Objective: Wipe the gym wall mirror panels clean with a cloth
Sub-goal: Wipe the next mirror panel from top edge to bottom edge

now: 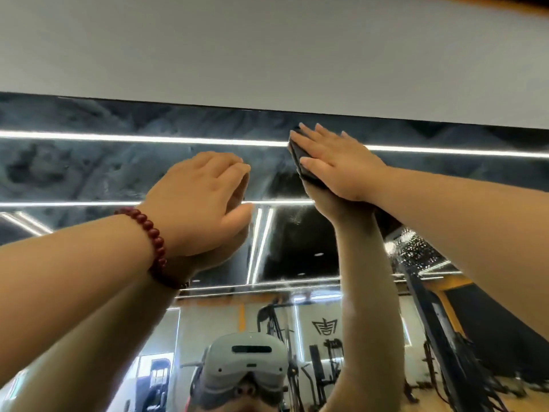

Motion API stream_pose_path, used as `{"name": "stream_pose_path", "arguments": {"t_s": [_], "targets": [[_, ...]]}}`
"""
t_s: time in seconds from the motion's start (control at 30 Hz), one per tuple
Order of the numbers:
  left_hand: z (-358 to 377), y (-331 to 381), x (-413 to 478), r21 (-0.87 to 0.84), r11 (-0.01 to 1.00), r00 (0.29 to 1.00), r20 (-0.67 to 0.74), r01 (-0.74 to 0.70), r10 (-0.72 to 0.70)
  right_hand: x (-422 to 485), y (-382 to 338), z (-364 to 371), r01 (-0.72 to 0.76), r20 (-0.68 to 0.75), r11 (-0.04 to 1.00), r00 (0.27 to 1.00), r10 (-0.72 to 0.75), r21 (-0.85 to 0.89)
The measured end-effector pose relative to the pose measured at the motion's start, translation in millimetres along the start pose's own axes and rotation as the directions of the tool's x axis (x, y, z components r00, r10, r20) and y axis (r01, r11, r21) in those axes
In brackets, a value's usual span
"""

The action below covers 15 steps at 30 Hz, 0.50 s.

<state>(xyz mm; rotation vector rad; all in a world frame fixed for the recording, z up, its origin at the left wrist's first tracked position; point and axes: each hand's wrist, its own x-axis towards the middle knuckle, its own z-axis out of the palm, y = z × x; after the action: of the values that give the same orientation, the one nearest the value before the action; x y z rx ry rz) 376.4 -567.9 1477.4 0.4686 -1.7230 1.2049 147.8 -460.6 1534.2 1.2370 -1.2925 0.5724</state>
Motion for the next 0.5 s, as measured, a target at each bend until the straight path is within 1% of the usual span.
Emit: {"name": "stream_pose_path", "arguments": {"t_s": [0.07,0.13,0.17,0.2,0.27,0.3,0.33,0.37,0.4,0.43,0.5], "targets": [[-3,-5,18,-0.001,1.000,1.000,0.018,0.002,-0.002,1,1,-1,0.101,0.006,0.995,0.995,-0.101,-0.010],[-3,-10,39,-0.007,1.000,0.999,0.041,0.030,-0.030,-5,5,0,0.255,0.024,0.967,0.967,-0.254,-0.018],[-2,-12,50,-0.017,0.998,0.997,0.047,0.059,-0.059,-5,11,0,0.297,0.026,0.955,0.955,-0.297,-0.013],[-1,-14,60,-0.025,0.996,0.995,0.057,0.086,-0.085,-1,21,-1,0.288,0.022,0.958,0.957,-0.288,0.005],[2,-17,74,-0.017,0.994,0.993,0.063,0.105,-0.103,19,42,-7,0.149,-0.010,0.987,0.989,-0.149,0.053],[5,-19,78,-0.004,0.995,0.993,0.062,0.101,-0.100,32,49,-11,0.072,-0.024,0.996,0.997,-0.071,0.059],[7,-21,79,0.000,0.996,0.994,0.063,0.094,-0.094,45,52,-13,0.024,-0.032,0.999,0.999,-0.023,0.047],[8,-22,79,-0.005,0.996,0.993,0.073,0.091,-0.090,55,50,-14,0.015,-0.035,0.999,0.999,-0.014,0.031],[9,-22,77,-0.008,0.996,0.992,0.085,0.091,-0.090,61,45,-14,0.037,-0.036,0.999,0.999,-0.037,0.014],[10,-23,76,-0.008,0.997,0.992,0.095,0.082,-0.081,63,39,-12,0.078,-0.033,0.997,0.996,-0.078,0.002],[9,-24,76,-0.008,0.998,0.992,0.104,0.065,-0.064,50,27,-8,0.208,-0.009,0.978,0.978,-0.208,-0.029]]}}
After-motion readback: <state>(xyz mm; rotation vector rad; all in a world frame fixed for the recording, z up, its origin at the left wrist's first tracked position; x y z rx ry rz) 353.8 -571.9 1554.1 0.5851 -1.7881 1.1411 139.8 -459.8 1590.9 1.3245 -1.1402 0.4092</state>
